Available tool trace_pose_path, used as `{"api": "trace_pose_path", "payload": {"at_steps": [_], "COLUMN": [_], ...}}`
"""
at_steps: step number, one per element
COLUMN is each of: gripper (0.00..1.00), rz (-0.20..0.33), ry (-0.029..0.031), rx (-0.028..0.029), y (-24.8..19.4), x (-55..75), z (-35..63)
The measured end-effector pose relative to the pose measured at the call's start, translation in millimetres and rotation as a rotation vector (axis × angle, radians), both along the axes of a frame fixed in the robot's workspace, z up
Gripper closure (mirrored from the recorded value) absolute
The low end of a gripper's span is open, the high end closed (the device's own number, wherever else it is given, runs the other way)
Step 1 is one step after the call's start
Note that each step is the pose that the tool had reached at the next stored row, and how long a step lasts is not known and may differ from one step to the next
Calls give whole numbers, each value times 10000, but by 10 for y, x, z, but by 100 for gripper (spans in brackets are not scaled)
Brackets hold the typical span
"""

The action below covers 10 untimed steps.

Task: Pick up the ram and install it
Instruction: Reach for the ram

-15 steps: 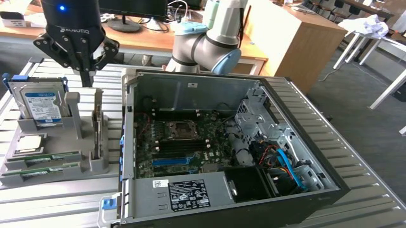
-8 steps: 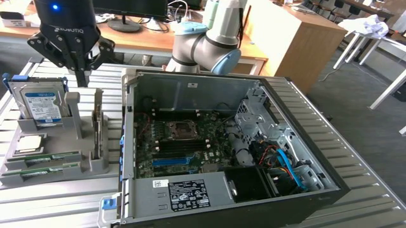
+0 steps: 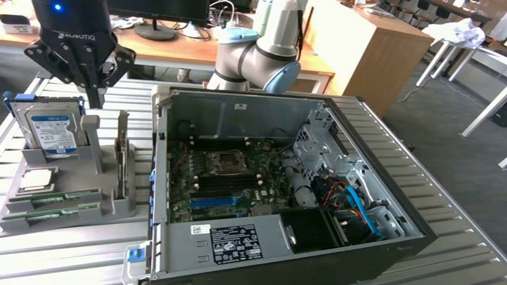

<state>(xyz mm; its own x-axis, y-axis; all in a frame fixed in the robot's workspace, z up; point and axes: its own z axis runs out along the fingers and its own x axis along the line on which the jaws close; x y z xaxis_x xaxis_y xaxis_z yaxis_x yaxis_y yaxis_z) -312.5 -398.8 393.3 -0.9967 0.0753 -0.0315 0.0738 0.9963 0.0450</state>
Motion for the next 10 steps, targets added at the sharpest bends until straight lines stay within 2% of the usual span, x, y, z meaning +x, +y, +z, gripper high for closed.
{"api": "trace_pose_path", "payload": {"at_steps": [10], "gripper": [90], "rz": [0], "ry": [-2], "rx": [-3], "y": [0], "x": [-95], "z": [0]}}
